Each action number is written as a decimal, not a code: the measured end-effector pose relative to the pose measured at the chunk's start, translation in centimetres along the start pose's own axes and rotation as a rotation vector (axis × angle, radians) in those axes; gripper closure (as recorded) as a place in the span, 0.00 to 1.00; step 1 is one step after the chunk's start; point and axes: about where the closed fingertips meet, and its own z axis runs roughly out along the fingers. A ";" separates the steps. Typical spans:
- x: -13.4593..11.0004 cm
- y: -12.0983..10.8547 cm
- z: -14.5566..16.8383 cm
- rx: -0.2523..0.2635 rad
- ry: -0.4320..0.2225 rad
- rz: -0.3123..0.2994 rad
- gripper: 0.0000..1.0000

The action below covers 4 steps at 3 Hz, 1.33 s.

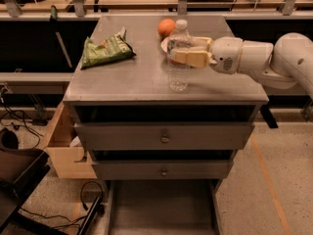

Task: Pick water bottle from paper bowl and place on counter

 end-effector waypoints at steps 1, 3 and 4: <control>0.0 0.0 0.0 0.000 0.000 0.000 0.61; -0.1 0.1 0.3 -0.005 0.000 0.000 0.15; -0.1 0.3 0.6 -0.010 -0.001 -0.001 0.00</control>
Offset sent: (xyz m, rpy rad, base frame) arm 0.0000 0.0001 0.0002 0.0000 0.0000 0.0002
